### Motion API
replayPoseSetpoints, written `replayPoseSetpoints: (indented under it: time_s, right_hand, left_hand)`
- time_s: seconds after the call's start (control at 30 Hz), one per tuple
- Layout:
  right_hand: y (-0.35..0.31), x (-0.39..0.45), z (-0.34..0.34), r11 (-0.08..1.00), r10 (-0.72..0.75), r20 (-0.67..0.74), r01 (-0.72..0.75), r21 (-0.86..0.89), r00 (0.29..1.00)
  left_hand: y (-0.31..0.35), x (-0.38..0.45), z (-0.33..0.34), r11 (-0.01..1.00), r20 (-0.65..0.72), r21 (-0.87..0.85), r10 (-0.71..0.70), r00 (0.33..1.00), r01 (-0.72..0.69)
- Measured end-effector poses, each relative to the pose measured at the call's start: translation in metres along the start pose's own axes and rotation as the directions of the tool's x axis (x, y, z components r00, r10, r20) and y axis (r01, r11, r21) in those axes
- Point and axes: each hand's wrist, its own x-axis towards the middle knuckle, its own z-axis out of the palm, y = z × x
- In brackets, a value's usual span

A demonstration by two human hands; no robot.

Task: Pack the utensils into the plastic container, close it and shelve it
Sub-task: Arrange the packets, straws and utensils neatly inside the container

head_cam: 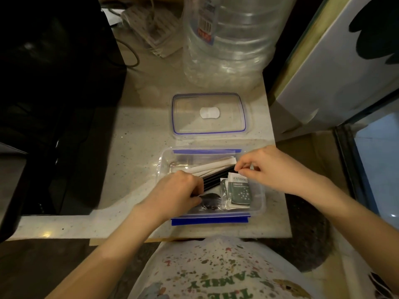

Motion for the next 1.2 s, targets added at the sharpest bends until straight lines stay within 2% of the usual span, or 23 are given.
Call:
replayPoseSetpoints:
  time_s: [0.13,0.23,0.37,0.53,0.77,0.87,1.0,1.13,1.2]
  right_hand:
    - [0.001,-0.001,0.011,0.968,-0.079,0.005,0.078,-0.237,0.997]
    - [0.0,0.0,0.022,0.897,-0.137,0.041,0.142,-0.418,0.99]
    - [-0.002,0.0,0.032,0.839,-0.084,0.051,0.098,-0.535,0.995]
    - [-0.004,-0.001,0.038,0.822,-0.04,0.063,0.069,-0.565,0.997]
    - [-0.003,-0.001,0.038,0.899,0.005,0.125,0.05,-0.435,0.992]
    - [-0.001,-0.001,0.034,0.905,0.008,0.138,0.051,-0.421,0.99]
    - [-0.002,0.005,0.031,0.885,-0.043,0.038,0.056,-0.463,0.998]
    - [-0.013,0.023,0.037,0.863,-0.112,-0.097,0.048,-0.503,0.989]
    - [-0.017,0.033,0.04,0.875,-0.103,-0.095,0.045,-0.481,0.99]
  left_hand:
    - [0.001,0.0,0.009,0.996,-0.021,0.088,-0.029,0.999,0.03]
    - [0.002,0.001,0.01,0.99,-0.046,0.14,-0.009,0.999,0.015]
    - [0.005,0.002,0.012,0.986,-0.02,0.164,-0.032,0.999,0.035]
    - [0.003,0.001,0.015,0.991,-0.026,0.12,-0.059,0.998,0.062]
    - [0.002,0.007,0.014,0.998,0.036,0.018,-0.053,0.998,0.052]
    - [-0.001,0.01,0.008,0.998,-0.029,-0.026,-0.066,0.997,0.065]
    - [-0.008,0.02,0.002,0.994,-0.195,-0.018,-0.113,0.974,0.111]
    - [-0.011,0.028,0.002,0.976,-0.18,0.1,-0.174,0.968,0.194]
    - [-0.01,0.03,0.003,0.967,-0.162,0.164,-0.17,0.972,0.196]
